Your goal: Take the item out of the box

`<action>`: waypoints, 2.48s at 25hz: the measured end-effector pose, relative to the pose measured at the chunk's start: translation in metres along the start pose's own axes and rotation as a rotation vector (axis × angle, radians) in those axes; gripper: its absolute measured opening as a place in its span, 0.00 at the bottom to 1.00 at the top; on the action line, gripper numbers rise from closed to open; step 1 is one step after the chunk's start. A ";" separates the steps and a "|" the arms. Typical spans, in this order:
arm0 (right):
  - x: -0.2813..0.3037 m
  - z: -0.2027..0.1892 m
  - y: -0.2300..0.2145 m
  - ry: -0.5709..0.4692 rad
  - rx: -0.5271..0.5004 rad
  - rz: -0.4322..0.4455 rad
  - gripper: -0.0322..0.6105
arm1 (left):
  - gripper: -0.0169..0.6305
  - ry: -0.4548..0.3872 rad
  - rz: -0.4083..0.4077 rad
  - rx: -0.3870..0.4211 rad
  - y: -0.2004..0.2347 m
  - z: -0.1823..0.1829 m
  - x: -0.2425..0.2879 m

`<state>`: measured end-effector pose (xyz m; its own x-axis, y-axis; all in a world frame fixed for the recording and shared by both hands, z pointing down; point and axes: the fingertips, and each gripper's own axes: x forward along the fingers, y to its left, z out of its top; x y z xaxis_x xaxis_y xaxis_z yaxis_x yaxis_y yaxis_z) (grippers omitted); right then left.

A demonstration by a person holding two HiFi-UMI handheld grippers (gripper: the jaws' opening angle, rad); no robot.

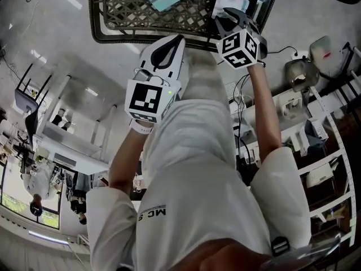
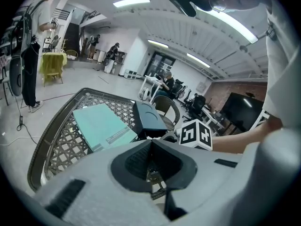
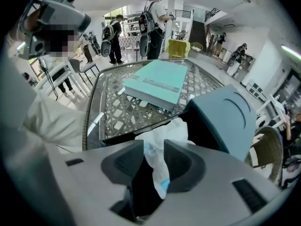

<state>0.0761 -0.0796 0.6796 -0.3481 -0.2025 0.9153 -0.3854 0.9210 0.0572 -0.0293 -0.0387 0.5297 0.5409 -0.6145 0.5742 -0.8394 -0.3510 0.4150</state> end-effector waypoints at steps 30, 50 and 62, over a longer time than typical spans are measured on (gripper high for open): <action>-0.033 0.016 -0.019 -0.021 0.018 -0.097 0.08 | 0.06 -0.039 0.016 0.014 -0.007 0.014 -0.003; -0.225 0.124 -0.047 -0.401 0.152 -0.261 0.08 | 0.06 -0.213 0.060 0.106 -0.039 0.116 -0.069; -0.315 0.163 -0.055 -0.700 0.275 -0.368 0.08 | 0.06 -0.326 0.124 0.172 -0.047 0.156 -0.119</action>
<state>0.0674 -0.1203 0.3230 -0.5748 -0.7177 0.3932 -0.7412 0.6602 0.1214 -0.0627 -0.0590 0.3316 0.4128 -0.8423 0.3465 -0.9089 -0.3564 0.2164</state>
